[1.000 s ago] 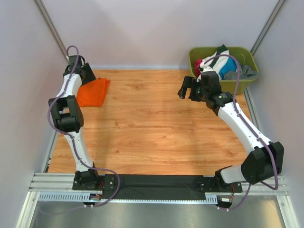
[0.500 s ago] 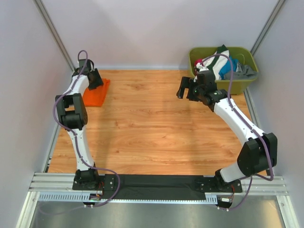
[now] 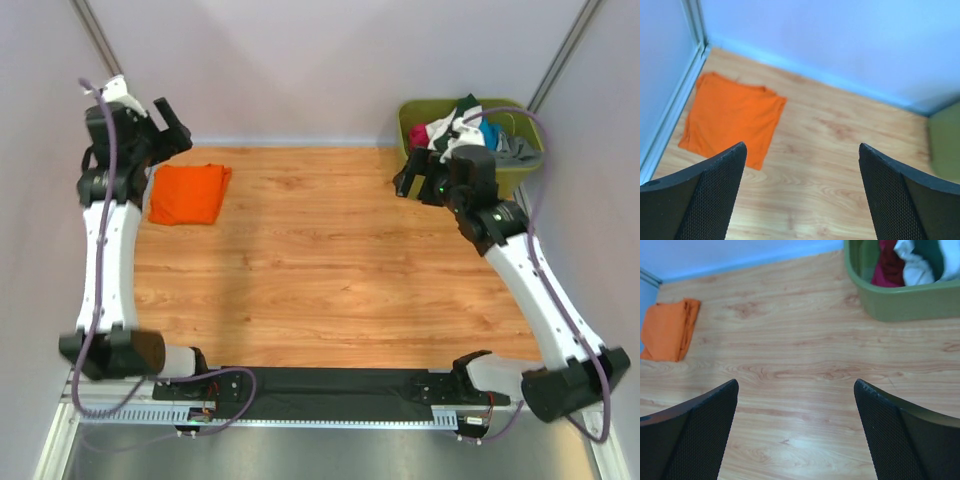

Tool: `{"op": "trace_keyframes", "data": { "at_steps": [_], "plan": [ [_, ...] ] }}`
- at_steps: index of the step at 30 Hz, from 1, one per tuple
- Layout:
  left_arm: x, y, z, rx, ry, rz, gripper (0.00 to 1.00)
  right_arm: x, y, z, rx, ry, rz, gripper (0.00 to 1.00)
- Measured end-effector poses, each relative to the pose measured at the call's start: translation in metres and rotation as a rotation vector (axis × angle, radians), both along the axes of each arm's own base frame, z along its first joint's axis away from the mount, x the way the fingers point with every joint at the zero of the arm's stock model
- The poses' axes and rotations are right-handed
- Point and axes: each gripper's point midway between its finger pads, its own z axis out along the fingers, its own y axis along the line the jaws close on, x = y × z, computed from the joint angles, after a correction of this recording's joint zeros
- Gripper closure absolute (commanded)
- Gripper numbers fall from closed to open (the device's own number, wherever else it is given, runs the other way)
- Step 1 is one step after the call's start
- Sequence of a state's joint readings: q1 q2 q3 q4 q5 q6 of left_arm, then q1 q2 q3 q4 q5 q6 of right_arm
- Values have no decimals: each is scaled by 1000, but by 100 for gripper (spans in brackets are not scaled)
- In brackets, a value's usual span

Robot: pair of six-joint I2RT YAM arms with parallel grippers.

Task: Fold and stack the t-shirts
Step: Reset both grippers

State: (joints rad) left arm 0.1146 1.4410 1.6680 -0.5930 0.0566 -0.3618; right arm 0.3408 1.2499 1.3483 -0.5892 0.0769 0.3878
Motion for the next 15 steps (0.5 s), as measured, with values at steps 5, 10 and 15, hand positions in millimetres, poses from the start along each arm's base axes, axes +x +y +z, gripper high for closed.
{"op": "trace_keyframes", "data": {
  "at_steps": [5, 10, 15],
  "plan": [
    [-110, -31, 51, -37, -181, -83, 1, -54, -36, 46, 40, -185, -87, 0],
    [-176, -57, -15, -96, -81, -183, 1, -96, -66, -9, 67, -188, -197, 0],
    [-216, -65, -100, -156, 74, -172, 1, -123, -75, -113, 61, -23, -241, 0]
  ]
}}
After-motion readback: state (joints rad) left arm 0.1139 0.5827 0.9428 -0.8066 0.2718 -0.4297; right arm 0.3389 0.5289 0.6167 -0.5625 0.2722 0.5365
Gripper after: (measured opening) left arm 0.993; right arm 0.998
